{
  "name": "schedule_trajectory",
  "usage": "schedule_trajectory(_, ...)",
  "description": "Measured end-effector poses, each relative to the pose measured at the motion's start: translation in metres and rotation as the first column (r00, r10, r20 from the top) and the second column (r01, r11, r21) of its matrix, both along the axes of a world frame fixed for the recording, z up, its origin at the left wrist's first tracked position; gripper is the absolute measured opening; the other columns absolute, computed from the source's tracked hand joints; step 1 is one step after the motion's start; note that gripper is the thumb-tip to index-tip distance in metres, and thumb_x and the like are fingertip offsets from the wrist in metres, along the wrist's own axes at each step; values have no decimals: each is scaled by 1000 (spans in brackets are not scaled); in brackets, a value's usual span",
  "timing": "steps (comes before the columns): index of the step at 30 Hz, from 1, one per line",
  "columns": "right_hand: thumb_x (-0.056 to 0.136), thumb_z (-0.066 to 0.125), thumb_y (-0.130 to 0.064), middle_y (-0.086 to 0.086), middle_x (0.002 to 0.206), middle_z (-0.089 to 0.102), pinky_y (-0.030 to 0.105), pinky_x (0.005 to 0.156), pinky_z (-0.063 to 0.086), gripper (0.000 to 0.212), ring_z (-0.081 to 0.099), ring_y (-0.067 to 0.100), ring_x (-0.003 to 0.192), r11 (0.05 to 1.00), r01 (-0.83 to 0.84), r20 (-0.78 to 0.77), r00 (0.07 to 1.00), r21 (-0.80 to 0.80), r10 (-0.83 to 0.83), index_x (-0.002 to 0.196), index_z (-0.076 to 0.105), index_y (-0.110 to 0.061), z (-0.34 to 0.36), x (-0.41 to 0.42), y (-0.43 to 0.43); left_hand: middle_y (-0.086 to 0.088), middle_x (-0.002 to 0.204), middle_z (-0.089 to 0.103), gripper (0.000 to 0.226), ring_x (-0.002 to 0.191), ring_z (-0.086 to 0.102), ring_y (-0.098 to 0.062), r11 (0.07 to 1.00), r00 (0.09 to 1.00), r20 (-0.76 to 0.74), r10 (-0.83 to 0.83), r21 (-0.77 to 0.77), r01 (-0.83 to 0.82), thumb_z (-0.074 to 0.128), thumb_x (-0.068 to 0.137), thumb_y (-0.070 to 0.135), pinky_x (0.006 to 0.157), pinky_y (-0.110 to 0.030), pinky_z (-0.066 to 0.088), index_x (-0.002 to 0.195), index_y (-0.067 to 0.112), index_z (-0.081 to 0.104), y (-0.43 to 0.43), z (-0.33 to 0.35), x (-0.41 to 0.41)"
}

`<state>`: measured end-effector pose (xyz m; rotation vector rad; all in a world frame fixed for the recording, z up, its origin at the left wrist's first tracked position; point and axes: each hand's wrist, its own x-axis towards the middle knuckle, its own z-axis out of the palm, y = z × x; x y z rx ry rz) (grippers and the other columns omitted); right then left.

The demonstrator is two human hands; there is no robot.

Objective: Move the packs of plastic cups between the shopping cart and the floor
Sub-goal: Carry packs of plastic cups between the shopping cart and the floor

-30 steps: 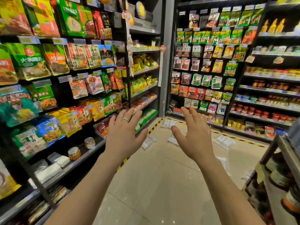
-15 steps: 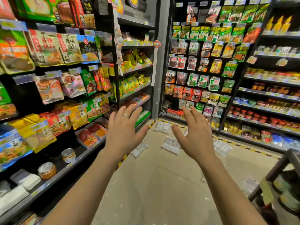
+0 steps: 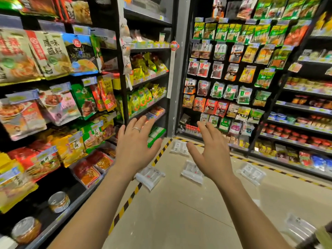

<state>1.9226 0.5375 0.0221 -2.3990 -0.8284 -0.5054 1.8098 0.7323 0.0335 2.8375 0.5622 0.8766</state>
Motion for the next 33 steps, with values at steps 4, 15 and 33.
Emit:
schedule_trajectory(4,92,42,-58,-1,161,22,45,116,19,67,19,24,147,1000,-16,-14,1000,-6,16,152,23,-35,-9,38,37,0,155,37,75,143,29,-25,1000,1000,-27,10,-1,-10,23,85,65,116,-53,19,148,28,38,36,-11,32)
schedule_trajectory(15,91,45,-55,3,160,25,48,117,22,68,20,25,146,996,-58,-152,986,70,68,152,27,-32,-62,183,124,-4,152,41,69,141,32,-29,1000,995,-98,31,0,-31,33,87,61,114,-54,24,146,26,42,124,-54,167)
schedule_trajectory(33,87,40,-60,4,160,26,49,116,24,74,22,26,147,998,-43,-404,913,34,53,153,26,-29,-162,489,262,-7,153,39,76,140,35,-30,999,931,-366,-6,-34,-7,30,86,65,110,-53,30,148,22,40,266,-136,489)
